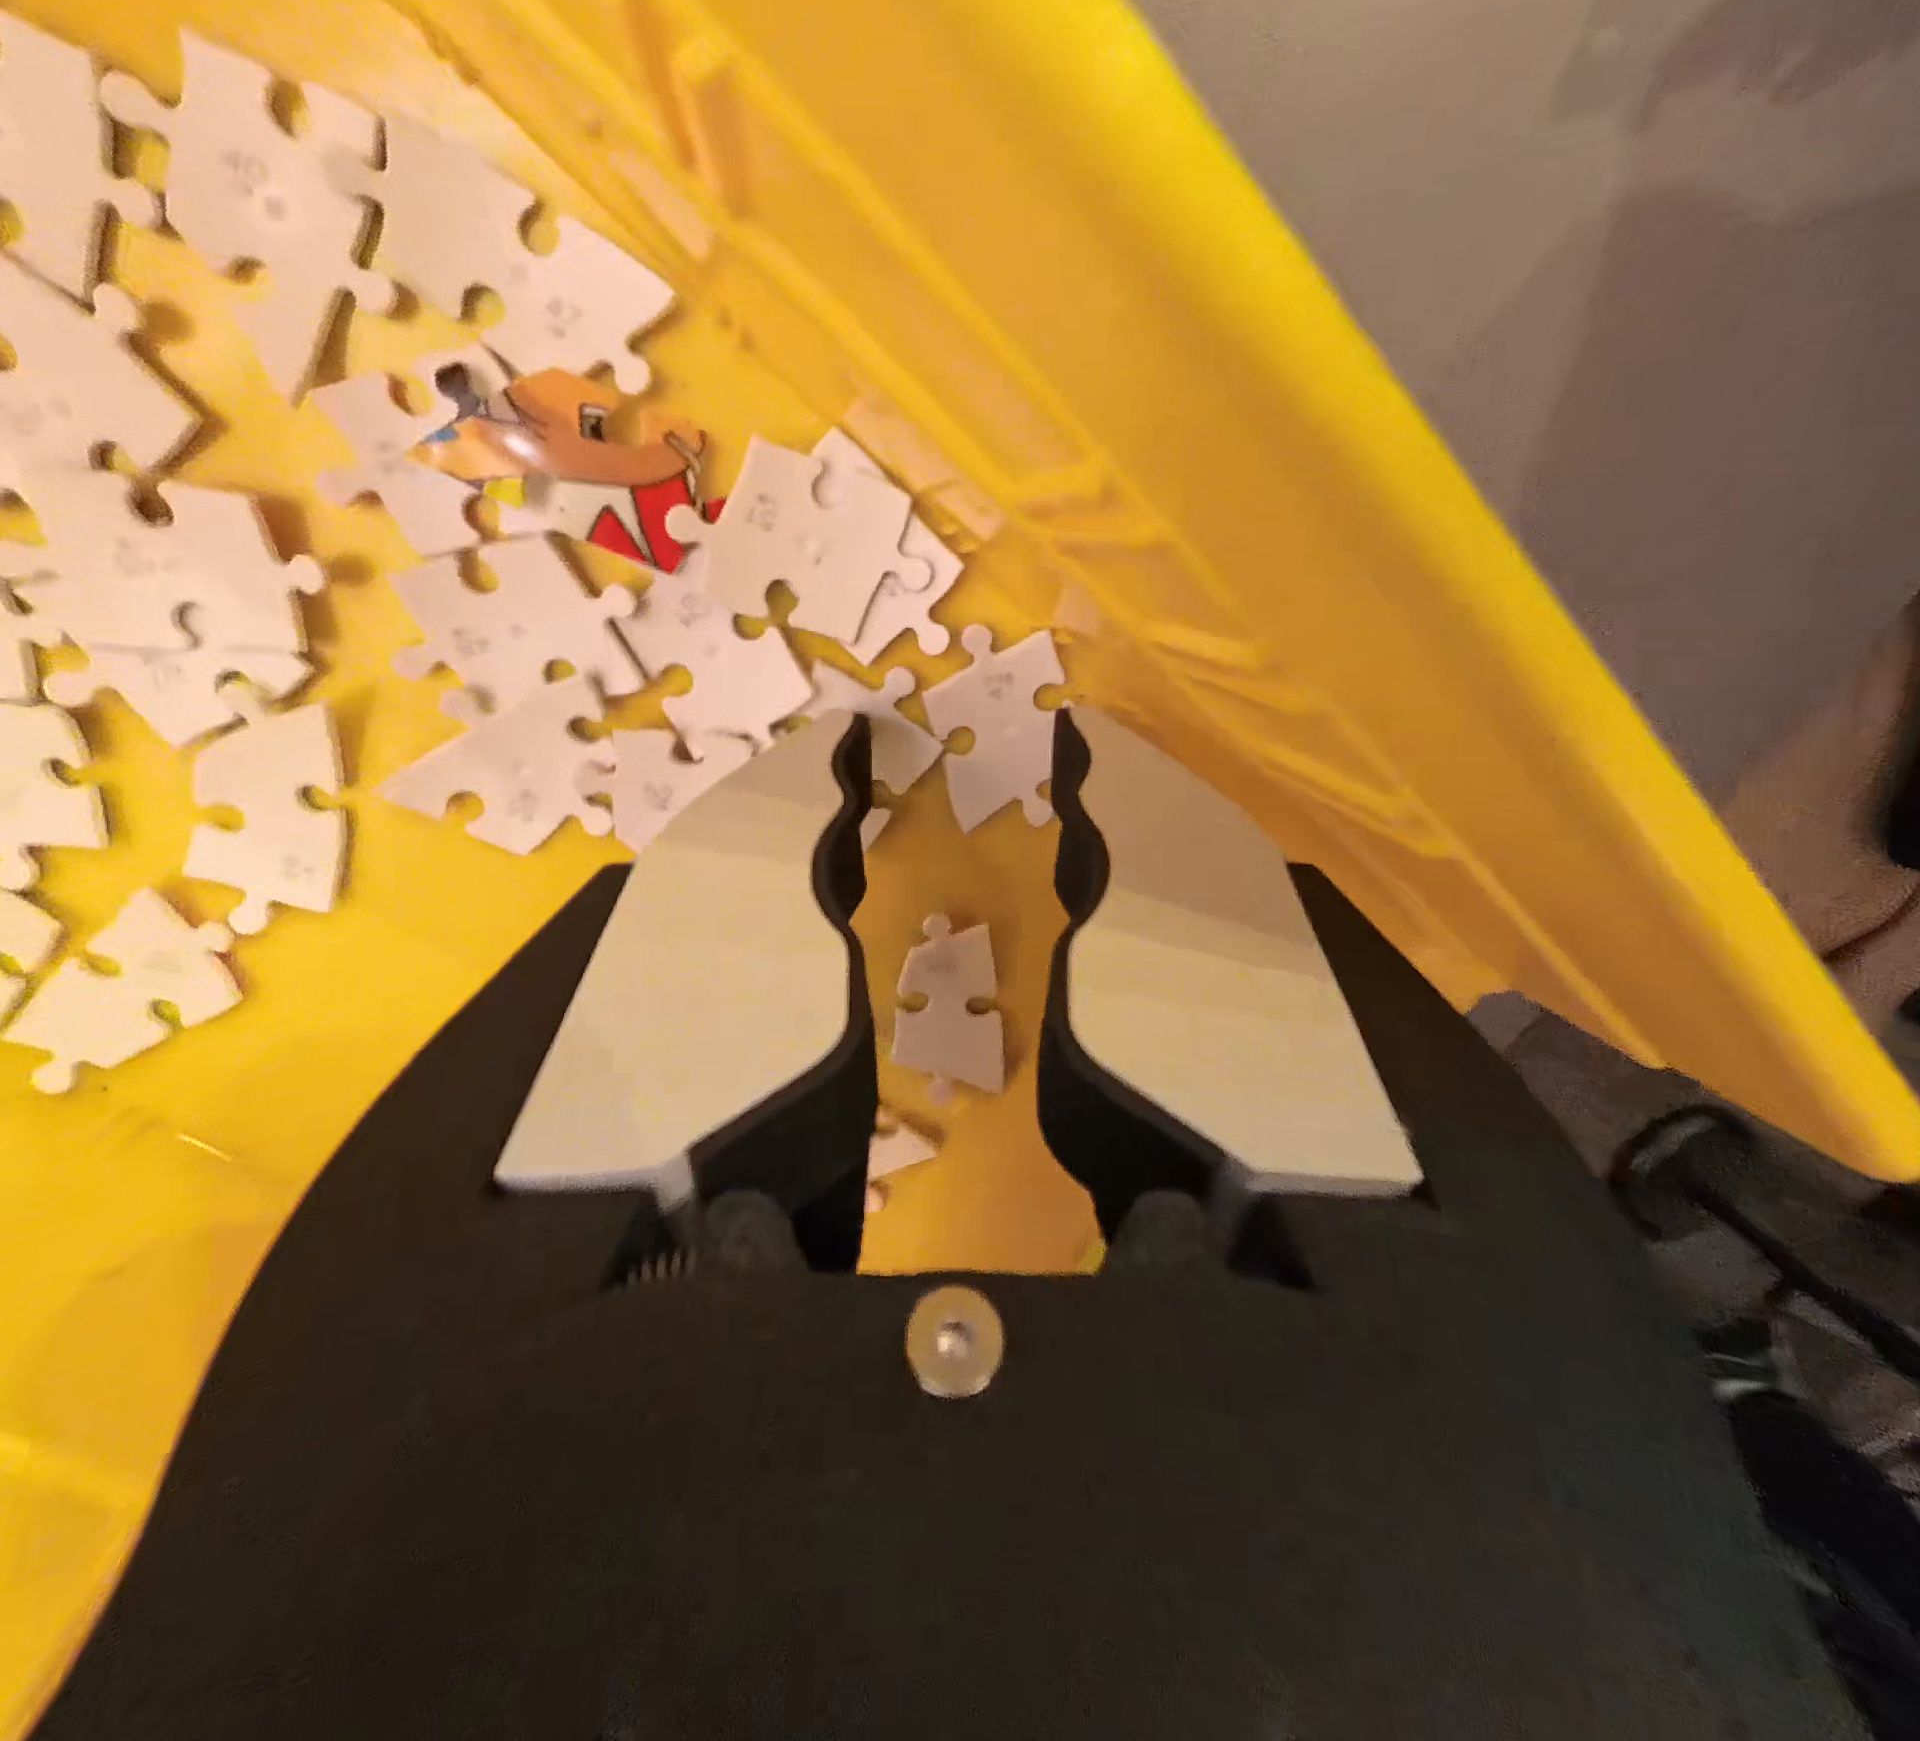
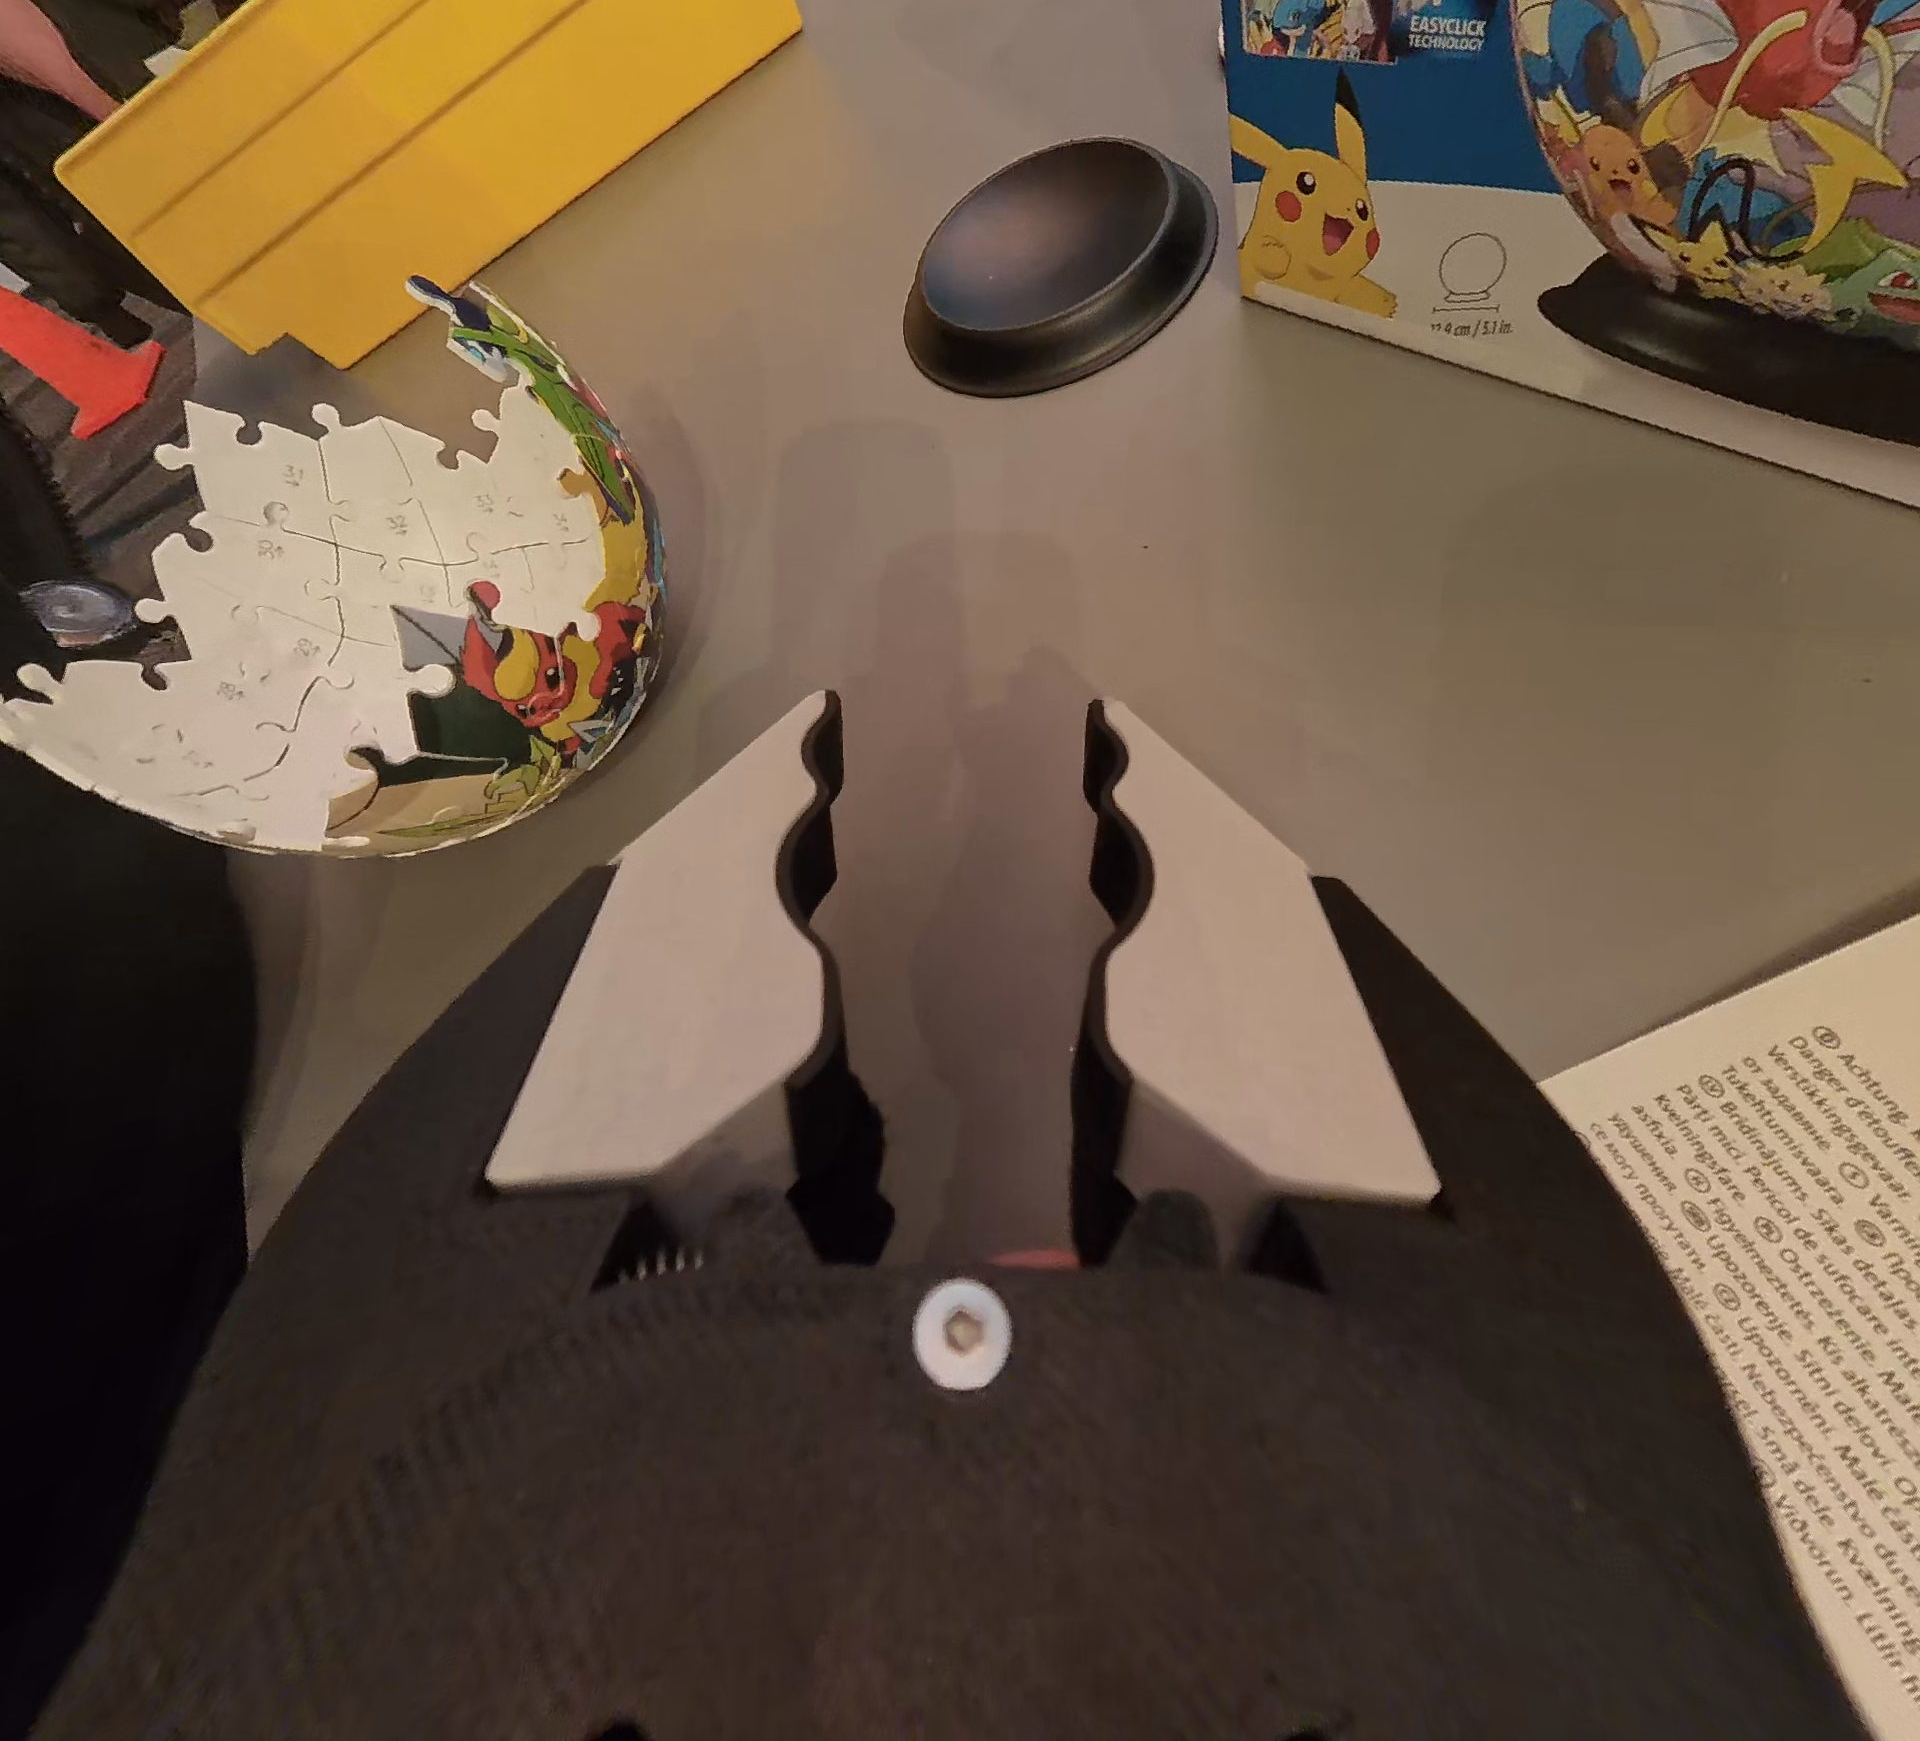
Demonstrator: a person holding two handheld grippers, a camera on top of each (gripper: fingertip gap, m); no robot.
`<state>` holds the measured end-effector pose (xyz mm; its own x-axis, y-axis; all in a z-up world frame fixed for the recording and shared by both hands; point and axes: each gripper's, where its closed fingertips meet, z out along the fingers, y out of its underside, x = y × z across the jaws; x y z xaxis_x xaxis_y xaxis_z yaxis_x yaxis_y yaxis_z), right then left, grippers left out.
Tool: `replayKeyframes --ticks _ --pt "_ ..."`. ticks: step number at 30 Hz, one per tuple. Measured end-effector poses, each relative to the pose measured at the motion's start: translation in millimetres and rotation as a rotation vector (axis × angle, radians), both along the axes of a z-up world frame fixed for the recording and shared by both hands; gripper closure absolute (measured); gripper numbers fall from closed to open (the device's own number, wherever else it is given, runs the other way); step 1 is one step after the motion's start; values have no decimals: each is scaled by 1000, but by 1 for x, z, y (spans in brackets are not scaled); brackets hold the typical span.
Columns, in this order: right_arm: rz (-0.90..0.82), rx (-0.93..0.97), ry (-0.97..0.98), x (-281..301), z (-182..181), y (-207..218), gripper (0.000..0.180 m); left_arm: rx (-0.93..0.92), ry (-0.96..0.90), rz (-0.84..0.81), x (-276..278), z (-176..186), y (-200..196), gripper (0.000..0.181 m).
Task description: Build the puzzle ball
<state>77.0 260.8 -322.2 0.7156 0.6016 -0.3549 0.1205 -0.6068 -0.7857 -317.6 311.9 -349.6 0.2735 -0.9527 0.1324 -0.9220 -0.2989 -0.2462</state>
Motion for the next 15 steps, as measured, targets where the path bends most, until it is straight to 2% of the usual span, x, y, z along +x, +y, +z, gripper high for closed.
replayKeyframes --ticks 2,8,10,12,15 --pt "0 -1 6 0 0 0 134 66 -4 -70 3 -2 1 150" --pt "0 1 11 0 1 0 134 189 110 -17 -22 -3 22 164" --pt "0 2 13 0 2 0 134 138 -3 -9 -12 6 13 160" --pt "2 0 15 0 1 0 134 139 -154 -81 7 22 1 159" --pt "4 0 17 0 2 0 134 144 -57 -170 -1 11 -3 154"
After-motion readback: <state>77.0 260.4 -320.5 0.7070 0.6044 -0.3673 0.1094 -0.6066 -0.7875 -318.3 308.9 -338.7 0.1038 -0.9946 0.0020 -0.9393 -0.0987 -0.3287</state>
